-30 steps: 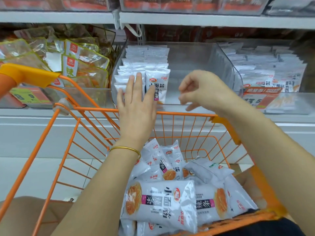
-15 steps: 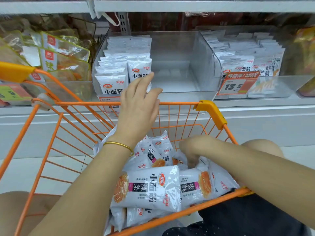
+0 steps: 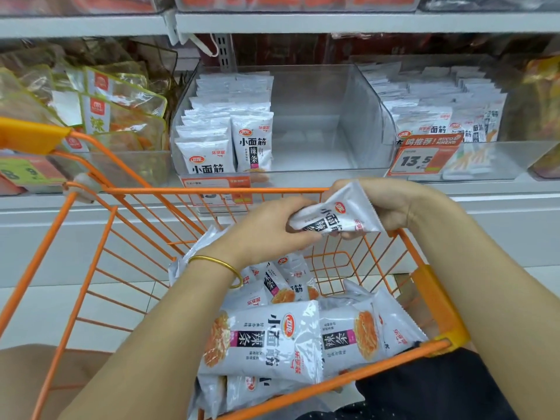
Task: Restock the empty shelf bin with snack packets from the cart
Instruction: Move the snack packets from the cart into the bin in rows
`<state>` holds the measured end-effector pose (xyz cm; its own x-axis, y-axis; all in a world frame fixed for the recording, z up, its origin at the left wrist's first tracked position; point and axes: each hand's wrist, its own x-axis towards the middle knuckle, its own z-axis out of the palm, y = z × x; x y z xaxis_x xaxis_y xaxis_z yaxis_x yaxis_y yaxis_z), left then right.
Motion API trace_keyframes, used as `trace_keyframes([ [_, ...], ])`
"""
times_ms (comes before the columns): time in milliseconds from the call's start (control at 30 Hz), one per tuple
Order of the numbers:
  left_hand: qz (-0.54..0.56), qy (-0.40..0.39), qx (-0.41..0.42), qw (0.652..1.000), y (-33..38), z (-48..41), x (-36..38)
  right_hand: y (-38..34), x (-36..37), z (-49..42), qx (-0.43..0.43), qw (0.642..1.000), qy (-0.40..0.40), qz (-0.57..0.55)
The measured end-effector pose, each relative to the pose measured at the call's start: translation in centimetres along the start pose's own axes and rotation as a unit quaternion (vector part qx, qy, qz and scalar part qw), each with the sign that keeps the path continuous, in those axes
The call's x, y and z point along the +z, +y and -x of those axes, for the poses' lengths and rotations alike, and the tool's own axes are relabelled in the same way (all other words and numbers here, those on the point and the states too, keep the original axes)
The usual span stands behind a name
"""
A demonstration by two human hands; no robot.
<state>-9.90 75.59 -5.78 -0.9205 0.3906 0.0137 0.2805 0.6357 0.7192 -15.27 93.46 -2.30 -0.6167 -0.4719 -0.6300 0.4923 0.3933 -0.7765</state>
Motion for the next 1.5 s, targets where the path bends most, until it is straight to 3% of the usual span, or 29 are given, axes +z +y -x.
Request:
trace_keyframes([
  [67, 0.080, 0.009, -0.020, 0.997, -0.1, -0.1, -0.1, -0.2, 0.0, 0.1, -0.025, 0.999, -0.008, -0.042],
  [167, 0.150, 0.089, -0.050, 0.984, -0.1, -0.4, -0.6, -0.4, -0.6, -0.4, -0.067, 0.992, 0.014, -0.105],
  [367, 0.223, 0.171, -0.082, 0.956, -0.2, -0.6, -1.6, -1.1, 1.1, -1.5, -0.155, 0.983, 0.088, 0.051],
  [467, 0.231, 0.192, -0.094, 0.949, 0.1, -0.6, -2.1, -2.5, 2.0, -1.8, -0.180, 0.976, 0.105, 0.058],
  [567, 0.282, 0.261, -0.085, 0.919, 0.4, -0.6, -2.9, -4.6, 2.0, -2.4, -0.196, 0.969, 0.151, 0.020],
  [600, 0.244, 0.311, -0.075, 0.915, 0.1, -0.5, -3.1, -5.5, 1.9, -2.7, -0.212, 0.962, 0.172, -0.006],
  [700, -0.096, 0.455, -0.046, 0.884, -2.0, -0.2, -3.9, -8.0, 1.7, -3.8, -0.278, 0.933, 0.215, -0.079],
  [767, -0.210, 0.452, -0.051, 0.865, -3.6, 0.0, -4.1, -9.2, 1.6, -4.9, -0.303, 0.921, 0.237, -0.061],
  [900, -0.292, 0.368, -0.063, 0.880, -5.4, -0.1, -3.6, -9.0, 2.2, -7.7, -0.264, 0.927, 0.262, 0.050],
  [1000, -0.281, 0.351, -0.067, 0.891, -5.8, -0.2, -3.6, -7.6, 3.0, -9.8, -0.205, 0.934, 0.273, 0.108],
  [1233, -0.261, 0.342, -0.070, 0.900, -5.8, -0.3, -3.5, -8.1, 4.4, -12.3, -0.194, 0.911, 0.326, 0.159],
  [1500, -0.277, 0.337, -0.080, 0.896, -5.8, -0.3, -3.5, -8.3, 4.7, -12.4, -0.162, 0.919, 0.304, 0.190],
])
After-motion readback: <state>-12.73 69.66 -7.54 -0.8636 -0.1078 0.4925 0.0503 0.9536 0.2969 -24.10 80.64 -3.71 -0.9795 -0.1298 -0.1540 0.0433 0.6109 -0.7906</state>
